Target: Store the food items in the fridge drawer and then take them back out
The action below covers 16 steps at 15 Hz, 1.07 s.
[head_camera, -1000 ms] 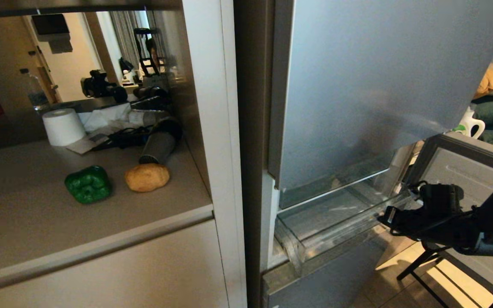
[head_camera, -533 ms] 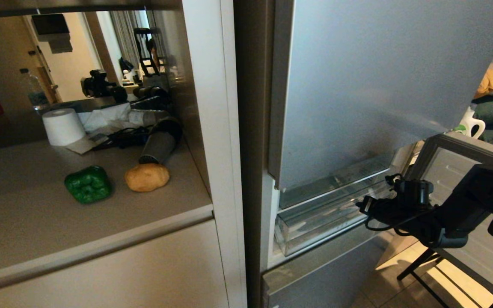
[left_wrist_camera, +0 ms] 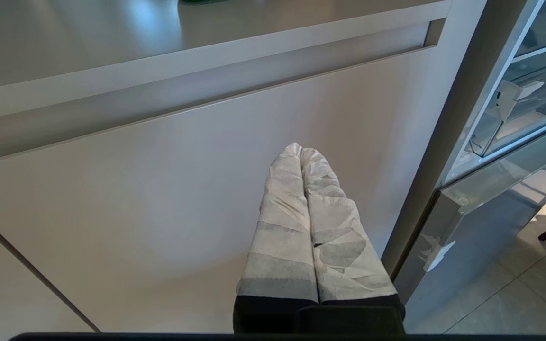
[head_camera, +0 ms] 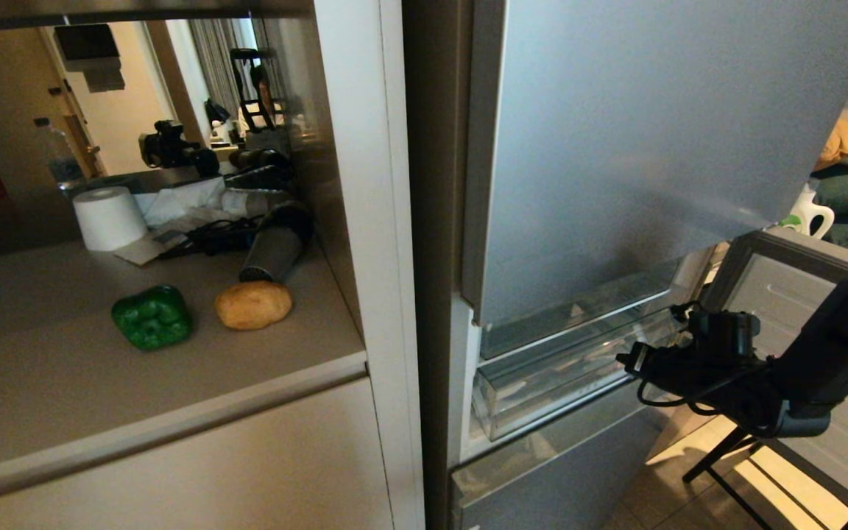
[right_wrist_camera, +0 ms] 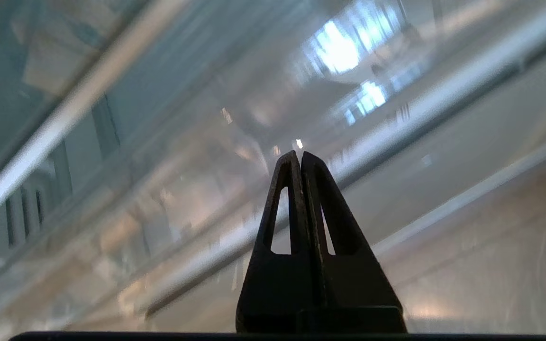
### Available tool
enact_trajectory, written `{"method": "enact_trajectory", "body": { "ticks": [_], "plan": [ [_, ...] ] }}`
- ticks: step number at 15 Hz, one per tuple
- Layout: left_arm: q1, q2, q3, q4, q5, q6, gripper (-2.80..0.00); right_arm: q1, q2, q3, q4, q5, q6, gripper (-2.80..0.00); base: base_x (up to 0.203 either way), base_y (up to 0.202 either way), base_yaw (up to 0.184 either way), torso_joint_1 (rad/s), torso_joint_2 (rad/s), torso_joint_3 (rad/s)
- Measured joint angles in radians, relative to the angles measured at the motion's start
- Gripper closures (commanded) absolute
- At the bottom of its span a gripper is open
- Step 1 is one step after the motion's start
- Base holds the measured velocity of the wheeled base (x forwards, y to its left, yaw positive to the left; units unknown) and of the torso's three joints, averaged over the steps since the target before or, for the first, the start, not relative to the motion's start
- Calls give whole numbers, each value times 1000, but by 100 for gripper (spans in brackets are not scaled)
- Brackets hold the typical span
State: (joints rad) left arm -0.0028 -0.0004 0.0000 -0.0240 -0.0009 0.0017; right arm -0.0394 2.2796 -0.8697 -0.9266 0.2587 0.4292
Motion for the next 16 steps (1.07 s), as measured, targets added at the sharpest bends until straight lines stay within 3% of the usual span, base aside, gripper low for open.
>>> {"method": "enact_trajectory", "body": {
  "ticks": [4, 12, 16],
  "plan": [
    [-1, 0, 0, 0, 0, 0, 0, -3, -20, 28, 3, -2, 10, 0, 0, 0, 0, 0, 0, 0],
    [0, 0, 0, 0, 0, 0, 0, -6, 130, -223, 11, 3, 5, 0, 0, 0, 0, 0, 0, 0],
    [0, 0, 0, 0, -1, 0, 0, -8, 165, -262, -7, 40, 14, 0, 0, 0, 0, 0, 0, 0]
  ]
}}
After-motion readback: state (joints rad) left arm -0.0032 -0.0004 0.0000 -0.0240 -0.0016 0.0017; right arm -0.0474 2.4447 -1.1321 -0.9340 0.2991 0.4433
